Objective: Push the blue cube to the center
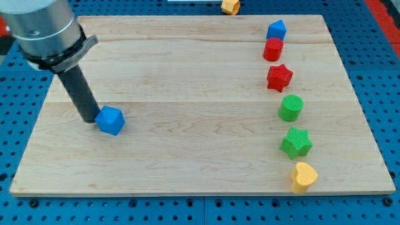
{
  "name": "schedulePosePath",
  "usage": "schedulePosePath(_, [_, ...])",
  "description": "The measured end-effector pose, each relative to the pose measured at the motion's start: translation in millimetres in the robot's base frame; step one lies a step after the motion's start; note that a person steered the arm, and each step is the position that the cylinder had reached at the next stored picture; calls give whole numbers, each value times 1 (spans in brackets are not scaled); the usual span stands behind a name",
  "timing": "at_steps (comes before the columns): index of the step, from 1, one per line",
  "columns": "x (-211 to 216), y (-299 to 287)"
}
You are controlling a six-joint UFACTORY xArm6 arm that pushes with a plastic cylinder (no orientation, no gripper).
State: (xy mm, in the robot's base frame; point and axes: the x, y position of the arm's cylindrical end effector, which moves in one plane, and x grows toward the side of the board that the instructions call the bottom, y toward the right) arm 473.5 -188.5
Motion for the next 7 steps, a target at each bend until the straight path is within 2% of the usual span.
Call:
schedulePosePath(1, [-10, 1])
schedulePosePath(2, [5, -23])
schedulePosePath(3, [46, -32])
schedulePosePath(4, [30, 14])
schedulePosePath(5, [-22, 65])
schedulePosePath(7, [-77, 145])
